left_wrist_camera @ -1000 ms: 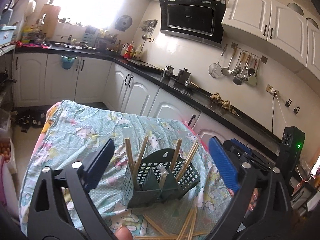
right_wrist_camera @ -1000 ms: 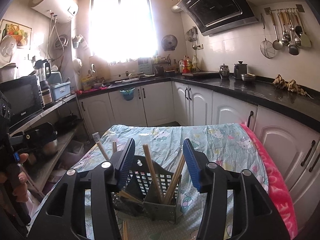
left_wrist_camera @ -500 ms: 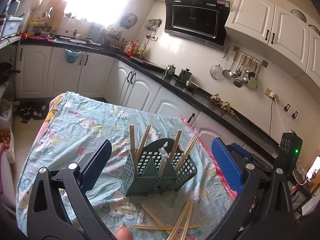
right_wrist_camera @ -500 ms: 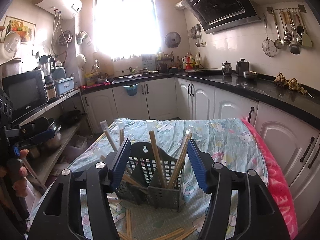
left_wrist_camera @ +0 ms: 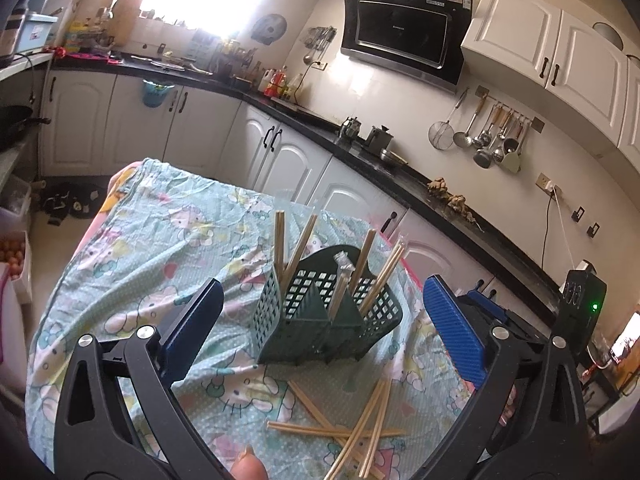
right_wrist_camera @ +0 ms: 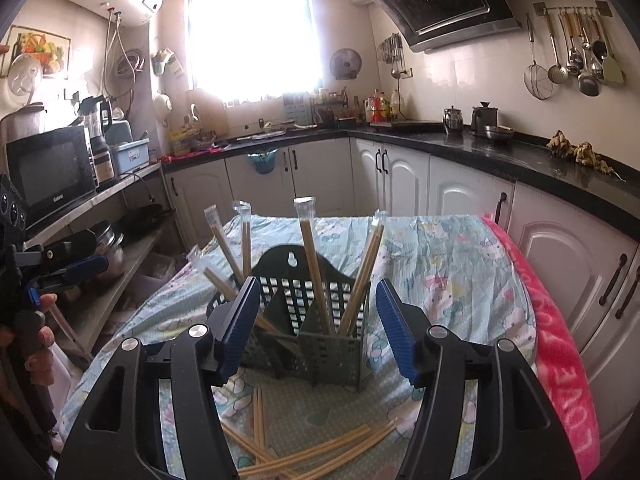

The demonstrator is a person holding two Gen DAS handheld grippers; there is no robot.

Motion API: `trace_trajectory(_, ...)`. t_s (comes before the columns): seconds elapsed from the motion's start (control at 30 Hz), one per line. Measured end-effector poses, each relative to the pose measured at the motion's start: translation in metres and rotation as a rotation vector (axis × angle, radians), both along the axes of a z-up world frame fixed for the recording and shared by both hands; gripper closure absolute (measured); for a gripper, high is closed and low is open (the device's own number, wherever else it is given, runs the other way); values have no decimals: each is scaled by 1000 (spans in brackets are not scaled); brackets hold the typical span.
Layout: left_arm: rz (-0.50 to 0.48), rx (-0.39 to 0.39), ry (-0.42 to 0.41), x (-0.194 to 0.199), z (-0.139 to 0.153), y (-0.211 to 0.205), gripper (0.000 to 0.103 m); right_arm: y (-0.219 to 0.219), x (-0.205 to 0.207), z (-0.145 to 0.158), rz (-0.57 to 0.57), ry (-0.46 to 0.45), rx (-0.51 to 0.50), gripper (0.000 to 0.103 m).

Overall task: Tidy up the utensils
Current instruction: 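Withdraw both open tools from the caddy toward the chopstick pile, then close the left tool on a chopstick while the right tool grasps another chopstick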

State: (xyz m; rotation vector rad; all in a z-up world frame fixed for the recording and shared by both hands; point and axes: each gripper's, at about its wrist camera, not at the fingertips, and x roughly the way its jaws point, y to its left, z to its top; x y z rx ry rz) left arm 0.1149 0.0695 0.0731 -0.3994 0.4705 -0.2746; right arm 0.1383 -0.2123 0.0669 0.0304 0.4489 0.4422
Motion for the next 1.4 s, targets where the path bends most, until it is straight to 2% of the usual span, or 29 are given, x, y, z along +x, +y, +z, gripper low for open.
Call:
trace_trajectory(0.67, -34, 46, 164, -9, -63, -20, 11, 0, -19, -59, 17, 149, -89, 45)
trace_trajectory(1.13, -81, 30, 308, -10, -112, -28, 11, -6, -19, -93, 2, 259, -122, 45)
trace_trajectory(1.27, -92, 12, 351, -9, -126, -30, 21, -8, -15, -106, -11, 305, -128, 47)
trace_trajectory(1.37, -97, -13, 388, -7, -137, -30, 34, -11, -10, -116, -20, 341, -133, 53)
trace_trajectory(1.4, -101, -23, 404, -6, -141, -30, 41, -12, -9, -119, -24, 352, -135, 54)
